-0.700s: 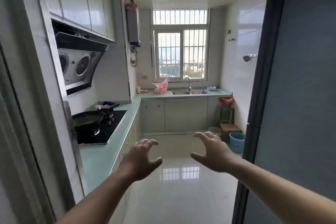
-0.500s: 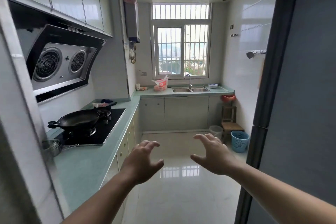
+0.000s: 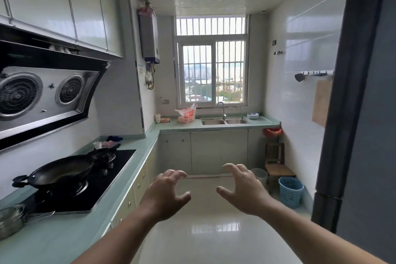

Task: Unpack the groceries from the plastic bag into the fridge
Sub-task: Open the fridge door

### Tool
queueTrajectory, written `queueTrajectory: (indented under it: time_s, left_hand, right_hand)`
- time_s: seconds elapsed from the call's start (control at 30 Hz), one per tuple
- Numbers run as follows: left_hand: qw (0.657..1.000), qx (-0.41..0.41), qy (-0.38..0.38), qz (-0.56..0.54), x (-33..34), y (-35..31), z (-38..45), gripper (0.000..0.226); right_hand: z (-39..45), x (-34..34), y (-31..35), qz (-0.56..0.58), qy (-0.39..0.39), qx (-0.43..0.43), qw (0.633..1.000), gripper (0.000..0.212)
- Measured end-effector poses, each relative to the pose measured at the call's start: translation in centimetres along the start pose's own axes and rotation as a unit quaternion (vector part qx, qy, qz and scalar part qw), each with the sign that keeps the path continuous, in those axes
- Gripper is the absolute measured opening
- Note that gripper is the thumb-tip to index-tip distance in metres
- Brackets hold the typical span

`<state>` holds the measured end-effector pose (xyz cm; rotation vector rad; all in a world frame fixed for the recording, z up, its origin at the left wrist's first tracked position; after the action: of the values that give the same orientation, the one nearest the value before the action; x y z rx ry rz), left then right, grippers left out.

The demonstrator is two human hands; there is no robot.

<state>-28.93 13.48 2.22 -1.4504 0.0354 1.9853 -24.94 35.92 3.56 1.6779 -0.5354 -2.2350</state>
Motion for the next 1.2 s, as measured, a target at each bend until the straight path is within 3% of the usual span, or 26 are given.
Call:
queueTrajectory:
  time_s: [0.3, 0.7, 1.0, 1.2]
  left_hand:
    - [0.998, 0.064, -0.008, -0.009, 4.2, 3.1, 13.9, 0.055]
    - [0.993, 0.102, 0.01, -0.056, 8.4, 14.6, 34.1, 0.048]
    - [0.987, 0.132, 0.021, -0.084, 14.6, 15.9, 46.5, 0.048]
    - [0.988, 0.15, 0.021, -0.037, 18.3, 14.3, 58.4, 0.047]
  right_hand:
    - [11.3, 0.5, -3.3, -0.016, -0.031, 0.009, 0.999, 0.067]
    - [31.3, 4.2, -5.5, -0.06, -0.069, 0.085, 0.992, 0.062]
    - [44.0, 7.0, -10.1, -0.051, -0.065, 0.098, 0.992, 0.059]
    - [55.1, 7.1, -15.4, -0.044, -0.079, 0.105, 0.99, 0.058]
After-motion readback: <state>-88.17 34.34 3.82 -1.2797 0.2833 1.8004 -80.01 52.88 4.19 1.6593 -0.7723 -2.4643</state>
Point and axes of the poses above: each hand's wrist, its own z-axis towards the middle knuckle, its own x-axis out of the palm, y = z × x, the point moved 3 cm from there along z, towards the middle knuckle, and after that the axes turned 7 degrees about x, right-handed, at the moved point
